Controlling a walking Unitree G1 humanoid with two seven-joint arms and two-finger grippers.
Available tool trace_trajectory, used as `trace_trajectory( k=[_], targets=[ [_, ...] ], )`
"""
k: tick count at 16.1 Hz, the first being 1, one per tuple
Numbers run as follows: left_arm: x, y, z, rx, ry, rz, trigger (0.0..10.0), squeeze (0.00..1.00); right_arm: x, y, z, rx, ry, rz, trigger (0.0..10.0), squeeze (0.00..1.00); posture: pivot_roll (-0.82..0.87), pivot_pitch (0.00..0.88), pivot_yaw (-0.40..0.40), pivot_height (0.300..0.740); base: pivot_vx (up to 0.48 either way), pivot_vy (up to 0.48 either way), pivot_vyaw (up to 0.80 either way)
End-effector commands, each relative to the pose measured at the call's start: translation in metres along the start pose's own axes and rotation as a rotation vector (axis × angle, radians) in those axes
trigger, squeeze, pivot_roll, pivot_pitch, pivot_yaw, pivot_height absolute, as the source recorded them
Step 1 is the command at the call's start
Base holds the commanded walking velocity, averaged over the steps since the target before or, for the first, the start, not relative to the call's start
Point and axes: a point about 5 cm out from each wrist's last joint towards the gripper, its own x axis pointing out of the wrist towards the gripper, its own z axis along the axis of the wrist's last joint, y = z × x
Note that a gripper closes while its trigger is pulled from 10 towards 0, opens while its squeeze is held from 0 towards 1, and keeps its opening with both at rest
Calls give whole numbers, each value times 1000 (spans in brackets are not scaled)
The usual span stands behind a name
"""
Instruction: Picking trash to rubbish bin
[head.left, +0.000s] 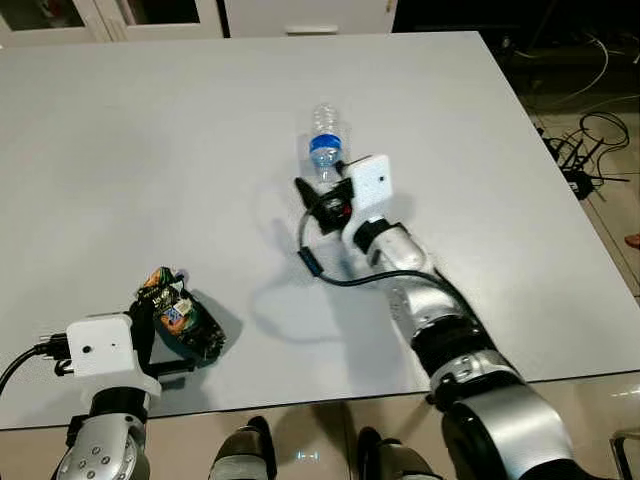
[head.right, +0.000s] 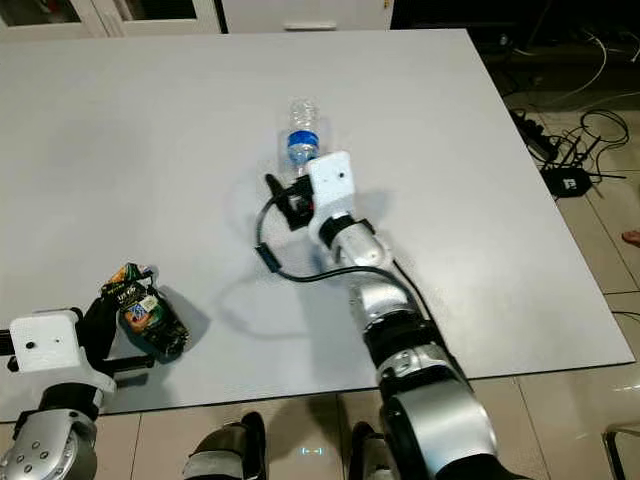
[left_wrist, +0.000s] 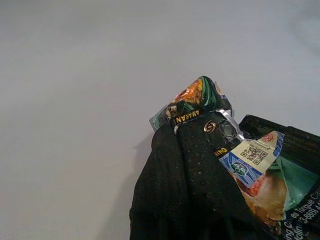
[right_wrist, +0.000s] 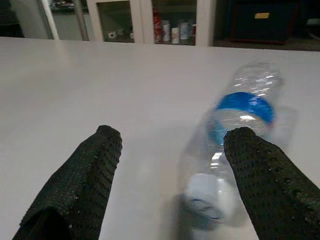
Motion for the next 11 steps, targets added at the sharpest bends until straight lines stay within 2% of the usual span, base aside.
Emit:
trace_trajectory(
  k=[1,7,11],
  targets=[
    [-4,2,-1,1,15,16,0,0,3,5,0,-6,8,16,10000,0,144,251,3,740,0,0,0],
    [-4,2,-2,-2,21,26,0,0,3,16,-5,-6,25,27,10000,0,145,249,-4,740,0,0,0],
    [-3,2,-2,1,21,24,0,0,4,19,-10,-46,51,-5,10000,0,150,241,1,740,0,0,0]
  ],
)
